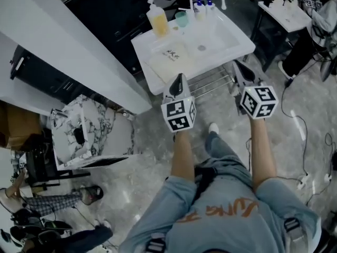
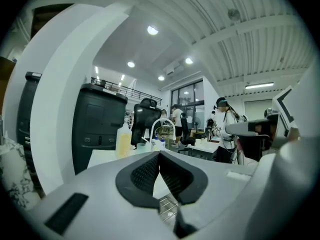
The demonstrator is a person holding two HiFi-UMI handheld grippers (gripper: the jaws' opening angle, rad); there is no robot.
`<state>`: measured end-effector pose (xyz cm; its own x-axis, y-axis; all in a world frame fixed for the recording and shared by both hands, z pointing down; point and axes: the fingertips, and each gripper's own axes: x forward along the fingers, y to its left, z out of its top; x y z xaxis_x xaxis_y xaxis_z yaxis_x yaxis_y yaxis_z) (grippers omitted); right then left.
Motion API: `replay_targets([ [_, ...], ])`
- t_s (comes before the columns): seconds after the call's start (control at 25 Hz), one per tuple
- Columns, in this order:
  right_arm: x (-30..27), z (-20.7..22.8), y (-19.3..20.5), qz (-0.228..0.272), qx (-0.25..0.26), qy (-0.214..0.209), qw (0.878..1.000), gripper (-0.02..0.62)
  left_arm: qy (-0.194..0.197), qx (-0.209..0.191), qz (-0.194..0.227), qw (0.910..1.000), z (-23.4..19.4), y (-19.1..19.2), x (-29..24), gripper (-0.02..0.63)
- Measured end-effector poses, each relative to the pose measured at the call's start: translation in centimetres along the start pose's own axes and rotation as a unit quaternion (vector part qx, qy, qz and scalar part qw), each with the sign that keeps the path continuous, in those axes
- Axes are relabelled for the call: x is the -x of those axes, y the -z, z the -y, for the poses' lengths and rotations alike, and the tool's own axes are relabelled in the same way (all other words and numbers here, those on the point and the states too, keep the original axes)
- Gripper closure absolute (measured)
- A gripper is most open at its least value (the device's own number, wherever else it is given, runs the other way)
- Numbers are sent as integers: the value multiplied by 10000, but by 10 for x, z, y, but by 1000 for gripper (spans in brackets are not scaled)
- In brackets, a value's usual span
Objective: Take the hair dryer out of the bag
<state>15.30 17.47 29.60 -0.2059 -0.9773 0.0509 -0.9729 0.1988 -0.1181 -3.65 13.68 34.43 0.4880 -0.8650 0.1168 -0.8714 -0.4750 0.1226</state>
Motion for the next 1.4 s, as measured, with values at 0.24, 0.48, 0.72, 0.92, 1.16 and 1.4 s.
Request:
replay_targets([
  [0.24, -84, 43, 46, -560, -305, -197, 9978, 595, -145, 131, -659, 9976, -13, 50, -74, 603],
  [0.48, -181, 60, 80, -892, -820, -569, 9910, 595, -560, 10, -1211, 9911, -55, 64, -131, 604],
  [0.72, -229, 77, 70, -771, -1042, -771, 9886, 595, -629, -384, -1394, 9875, -72, 44, -178, 603],
  [0.92, -238, 116, 73, -765, -1307, -526, 9871, 596, -371, -748, -1512, 9850, -53, 44, -204, 603],
  [1.16, -251, 108, 78, -794, -1355, -744, 9848, 595, -420, -930, -1757, 9791, -66, 49, -212, 603],
  [1.4, -255, 118, 99, -1020, -1385, -674, 9828, 595, -417, -843, -1981, 9757, -81, 59, -232, 603],
])
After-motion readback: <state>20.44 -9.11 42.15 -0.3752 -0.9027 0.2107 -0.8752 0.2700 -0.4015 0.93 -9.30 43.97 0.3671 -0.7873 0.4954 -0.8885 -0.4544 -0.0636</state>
